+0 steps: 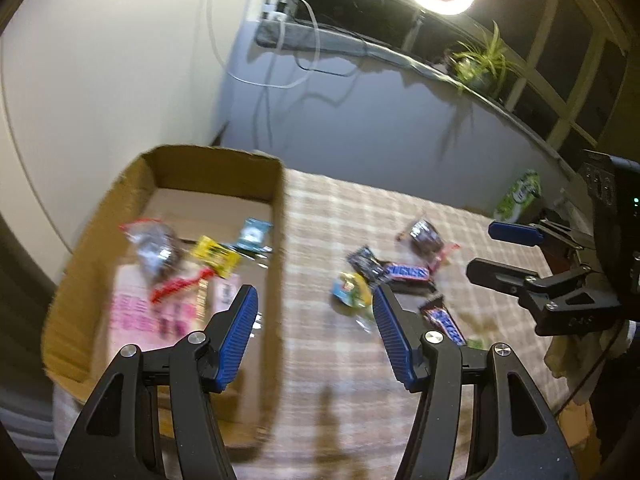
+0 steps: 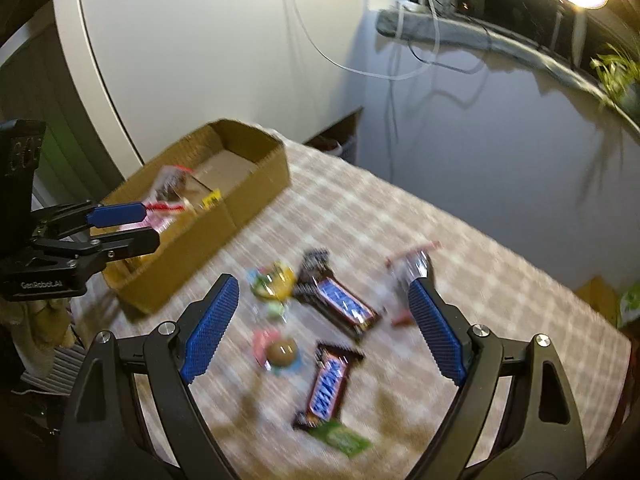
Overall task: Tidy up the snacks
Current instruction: 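Move the left tool to the chocolate ball while the right tool approaches a Snickers bar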
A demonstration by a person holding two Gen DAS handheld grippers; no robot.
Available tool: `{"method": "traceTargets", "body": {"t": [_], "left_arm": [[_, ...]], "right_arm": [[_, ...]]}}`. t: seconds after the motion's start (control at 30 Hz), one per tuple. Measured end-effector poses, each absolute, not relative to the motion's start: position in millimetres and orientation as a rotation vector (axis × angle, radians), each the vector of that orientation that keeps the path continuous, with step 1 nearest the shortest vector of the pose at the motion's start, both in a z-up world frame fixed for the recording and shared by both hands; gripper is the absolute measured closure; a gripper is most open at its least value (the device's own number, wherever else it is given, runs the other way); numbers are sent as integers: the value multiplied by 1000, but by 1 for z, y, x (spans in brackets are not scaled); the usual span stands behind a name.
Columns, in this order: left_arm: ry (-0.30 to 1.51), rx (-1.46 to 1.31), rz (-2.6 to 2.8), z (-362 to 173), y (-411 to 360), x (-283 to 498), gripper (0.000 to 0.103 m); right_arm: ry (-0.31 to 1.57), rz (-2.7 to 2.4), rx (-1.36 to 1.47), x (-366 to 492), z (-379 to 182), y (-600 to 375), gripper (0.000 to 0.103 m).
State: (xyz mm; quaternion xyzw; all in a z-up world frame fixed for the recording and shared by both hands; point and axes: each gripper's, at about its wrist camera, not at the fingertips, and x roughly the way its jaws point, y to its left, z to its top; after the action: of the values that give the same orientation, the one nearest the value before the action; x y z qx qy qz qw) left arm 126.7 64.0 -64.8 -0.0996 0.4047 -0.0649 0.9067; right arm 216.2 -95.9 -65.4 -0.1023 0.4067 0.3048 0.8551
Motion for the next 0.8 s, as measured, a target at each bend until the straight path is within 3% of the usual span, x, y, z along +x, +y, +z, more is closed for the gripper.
{"method": "traceTargets", "body": {"t": [0.23, 0.47, 0.6, 0.8], "left_arm": [[880, -170, -215, -80, 27, 127, 46], [927, -114, -287, -99, -4, 128, 70], [944, -59, -304, -107, -16, 133, 72], [964, 10, -308, -120, -31, 143, 72]], "right_arm": [[916, 622, -192, 205, -86, -119, 14], [964, 643, -210, 194, -111, -122, 14], [1003, 659, -228, 193, -126, -120, 32], [1038, 673, -240, 197, -139, -119, 44]]}}
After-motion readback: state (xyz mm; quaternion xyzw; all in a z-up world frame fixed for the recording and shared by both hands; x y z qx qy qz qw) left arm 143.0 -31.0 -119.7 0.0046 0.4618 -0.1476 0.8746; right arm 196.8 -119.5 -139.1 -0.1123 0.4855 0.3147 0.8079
